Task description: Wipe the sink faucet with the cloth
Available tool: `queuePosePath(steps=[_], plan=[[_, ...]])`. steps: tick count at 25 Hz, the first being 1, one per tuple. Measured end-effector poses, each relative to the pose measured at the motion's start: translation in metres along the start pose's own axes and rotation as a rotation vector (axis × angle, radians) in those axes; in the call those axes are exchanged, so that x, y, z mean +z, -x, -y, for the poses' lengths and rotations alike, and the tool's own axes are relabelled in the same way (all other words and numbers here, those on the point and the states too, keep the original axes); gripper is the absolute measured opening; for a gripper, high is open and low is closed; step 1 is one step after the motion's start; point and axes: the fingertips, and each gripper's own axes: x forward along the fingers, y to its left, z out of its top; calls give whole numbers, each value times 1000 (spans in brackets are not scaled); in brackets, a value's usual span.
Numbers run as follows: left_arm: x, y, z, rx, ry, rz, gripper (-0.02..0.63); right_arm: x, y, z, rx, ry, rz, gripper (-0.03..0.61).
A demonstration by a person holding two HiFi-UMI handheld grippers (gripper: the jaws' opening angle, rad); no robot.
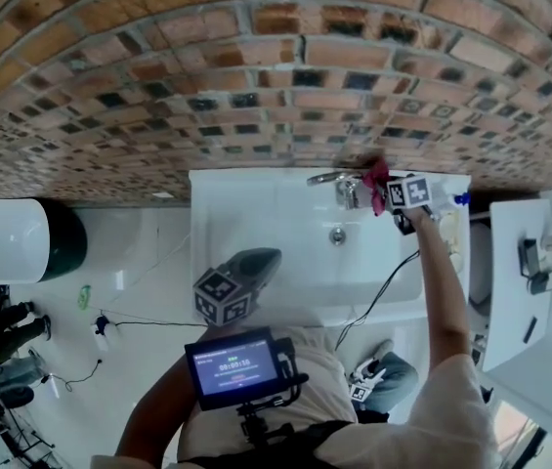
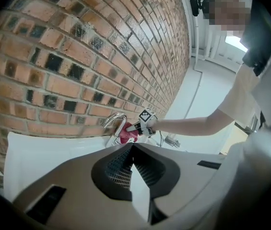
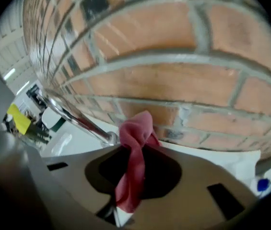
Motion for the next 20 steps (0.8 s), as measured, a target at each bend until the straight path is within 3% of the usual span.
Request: queuePosePath(steps=[4,8,20], plan=[[-8,2,-3,10,1,-20,0,-34,-58,14,-7,147,-263,78],[-12,2,-14,28,3,-36,0,-49,-89,8,80,253,-373,80],[-11,5,-24,47,-4,-41,0,-68,-117,-4,191,326,-425,78]])
